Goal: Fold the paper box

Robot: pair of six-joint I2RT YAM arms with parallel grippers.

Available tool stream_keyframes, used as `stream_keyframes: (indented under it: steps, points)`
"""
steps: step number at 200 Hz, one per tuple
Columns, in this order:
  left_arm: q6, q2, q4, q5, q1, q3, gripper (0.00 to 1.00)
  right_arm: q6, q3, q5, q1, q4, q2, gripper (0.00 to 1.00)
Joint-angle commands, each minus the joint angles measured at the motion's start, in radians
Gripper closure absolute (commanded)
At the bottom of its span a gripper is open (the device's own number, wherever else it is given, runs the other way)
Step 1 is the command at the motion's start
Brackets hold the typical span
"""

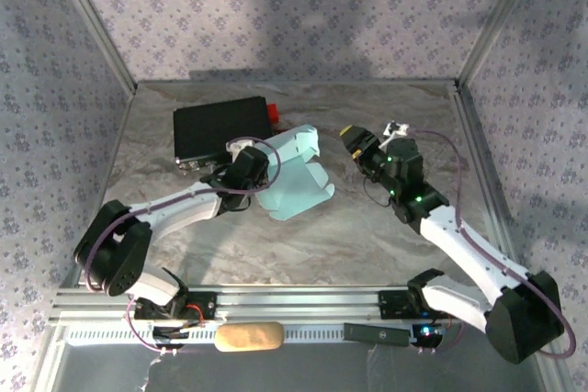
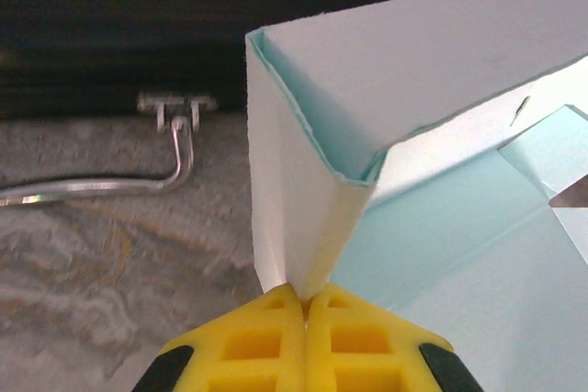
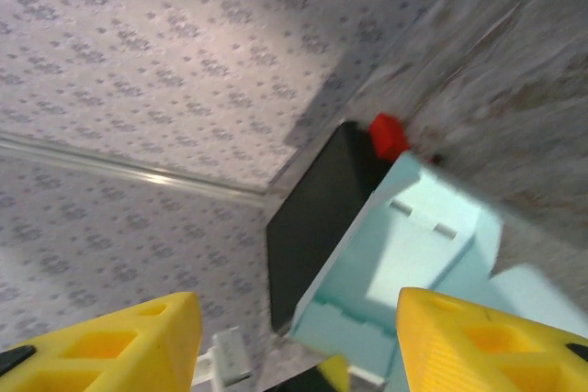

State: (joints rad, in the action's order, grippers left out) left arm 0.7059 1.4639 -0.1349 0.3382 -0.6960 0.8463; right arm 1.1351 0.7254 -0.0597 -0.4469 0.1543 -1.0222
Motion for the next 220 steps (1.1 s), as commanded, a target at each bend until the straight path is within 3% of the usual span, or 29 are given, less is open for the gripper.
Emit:
stream_keyframes:
  steps: [1,26,60,112,148,220]
  points:
    - [0.015,-0.024,-0.225,-0.130,0.006,0.030,1.00,-0.118,0.024,-0.021,0.039,-0.224,0.014,0.42]
    - [0.010,-0.051,-0.285,-0.197,0.015,0.020,1.00,-0.136,0.030,-0.035,0.042,-0.261,0.026,0.44]
    - [0.007,-0.065,-0.349,-0.203,0.032,0.026,1.00,-0.155,0.078,-0.046,0.011,-0.341,-0.041,0.44]
    - [0.004,-0.013,-0.309,-0.196,0.039,0.034,1.00,-0.223,0.074,-0.018,-0.067,-0.305,-0.146,0.43]
    - [-0.003,0.028,-0.289,-0.181,0.037,0.047,1.00,-0.360,0.101,-0.037,-0.114,-0.295,-0.264,0.43]
    - [-0.020,0.061,-0.291,-0.166,0.036,0.069,1.00,-0.662,0.249,0.160,-0.179,-0.391,-0.499,0.49]
